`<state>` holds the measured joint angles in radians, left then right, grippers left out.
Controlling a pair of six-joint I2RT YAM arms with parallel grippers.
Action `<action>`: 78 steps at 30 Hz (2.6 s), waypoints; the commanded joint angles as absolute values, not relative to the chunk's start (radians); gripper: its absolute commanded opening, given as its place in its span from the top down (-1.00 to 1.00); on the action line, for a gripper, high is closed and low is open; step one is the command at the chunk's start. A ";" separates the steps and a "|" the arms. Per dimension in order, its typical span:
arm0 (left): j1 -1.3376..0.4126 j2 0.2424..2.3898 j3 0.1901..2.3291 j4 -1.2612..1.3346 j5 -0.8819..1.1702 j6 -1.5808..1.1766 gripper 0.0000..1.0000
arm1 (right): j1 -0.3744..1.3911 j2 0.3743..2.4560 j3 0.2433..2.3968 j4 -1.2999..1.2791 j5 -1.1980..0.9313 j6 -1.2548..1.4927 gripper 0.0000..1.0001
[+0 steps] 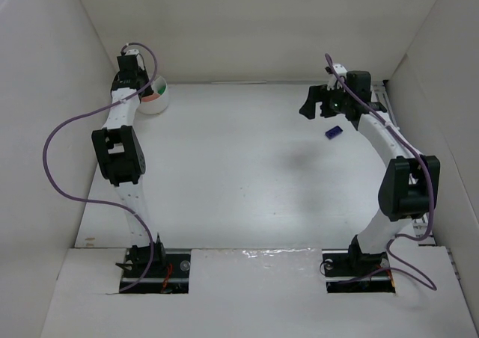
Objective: Sort the legos into containers by color
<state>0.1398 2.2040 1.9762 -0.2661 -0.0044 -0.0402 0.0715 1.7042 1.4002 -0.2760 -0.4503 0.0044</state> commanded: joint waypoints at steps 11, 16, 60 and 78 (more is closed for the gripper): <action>0.147 2.103 1.965 -0.244 0.057 -0.034 0.49 | 0.080 1.697 1.422 -0.216 -0.430 -0.034 -0.85; 0.138 1.970 1.889 -0.244 0.188 -0.055 0.61 | 0.037 1.666 1.350 -0.227 -0.417 -0.136 -0.66; 0.005 1.879 1.799 -0.319 0.968 0.123 -1.00 | -0.110 2.387 2.134 -1.307 -0.468 -1.971 -0.33; 0.005 1.916 1.847 -0.324 0.940 0.123 -1.00 | -0.023 2.467 2.212 -1.382 -0.377 -1.876 0.59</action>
<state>0.0063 1.9175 1.8030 -0.3477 0.9310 0.1230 -0.0502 2.4470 2.2059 -1.3094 -0.3775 -1.8904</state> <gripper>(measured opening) 0.997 0.388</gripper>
